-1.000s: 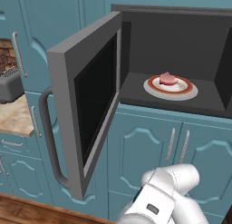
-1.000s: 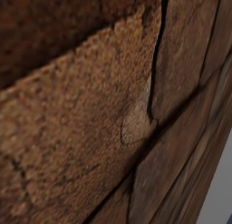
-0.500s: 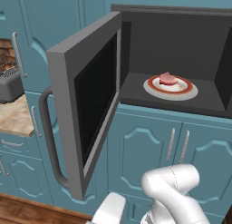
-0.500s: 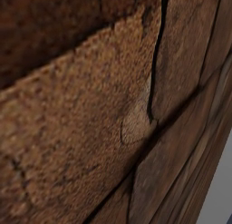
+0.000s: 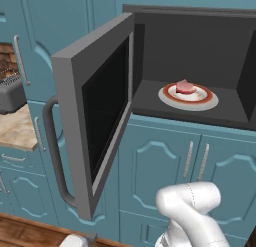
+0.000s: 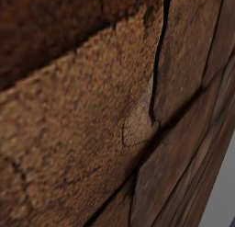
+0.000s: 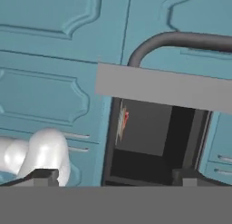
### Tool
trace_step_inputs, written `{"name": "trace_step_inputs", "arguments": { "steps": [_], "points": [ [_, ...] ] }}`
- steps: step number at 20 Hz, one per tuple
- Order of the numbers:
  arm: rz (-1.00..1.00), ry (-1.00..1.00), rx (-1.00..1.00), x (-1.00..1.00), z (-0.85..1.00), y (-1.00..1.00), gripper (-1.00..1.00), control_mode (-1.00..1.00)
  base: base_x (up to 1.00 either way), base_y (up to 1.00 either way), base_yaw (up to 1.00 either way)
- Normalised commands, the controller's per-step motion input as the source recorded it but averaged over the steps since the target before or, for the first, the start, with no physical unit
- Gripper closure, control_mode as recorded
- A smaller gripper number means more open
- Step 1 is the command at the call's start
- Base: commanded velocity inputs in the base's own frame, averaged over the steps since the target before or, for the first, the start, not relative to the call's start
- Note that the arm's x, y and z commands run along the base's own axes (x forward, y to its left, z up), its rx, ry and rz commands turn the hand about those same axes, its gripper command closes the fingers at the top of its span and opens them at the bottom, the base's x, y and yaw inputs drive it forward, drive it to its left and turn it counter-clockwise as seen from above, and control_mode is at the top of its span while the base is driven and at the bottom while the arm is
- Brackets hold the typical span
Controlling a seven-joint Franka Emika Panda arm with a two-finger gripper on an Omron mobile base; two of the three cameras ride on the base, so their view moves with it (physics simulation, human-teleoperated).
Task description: Transport the steak from the fridge to the microwave and turn on the microwave.
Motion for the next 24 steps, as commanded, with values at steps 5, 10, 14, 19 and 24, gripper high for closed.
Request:
{"name": "trace_step_inputs", "arguments": {
  "steps": [5,10,14,19,24],
  "points": [
    [0.00,0.00,-0.25,0.17,-0.34,0.61,-1.00,-1.00,0.00,0.00,0.00],
    [0.00,0.00,-0.24,0.36,-0.33,0.59,-1.00,-1.00,0.00,0.00,0.00],
    [0.00,0.00,-0.22,0.46,-0.36,0.52,-1.00,-1.00,0.00,0.00,0.00],
    [0.00,0.00,-0.14,0.45,-0.33,0.38,-1.00,-1.00,0.00,0.00,0.00],
    [0.00,0.00,-0.09,0.55,-0.36,0.30,-1.00,-1.00,0.00,0.00,0.00]
  ]
}}
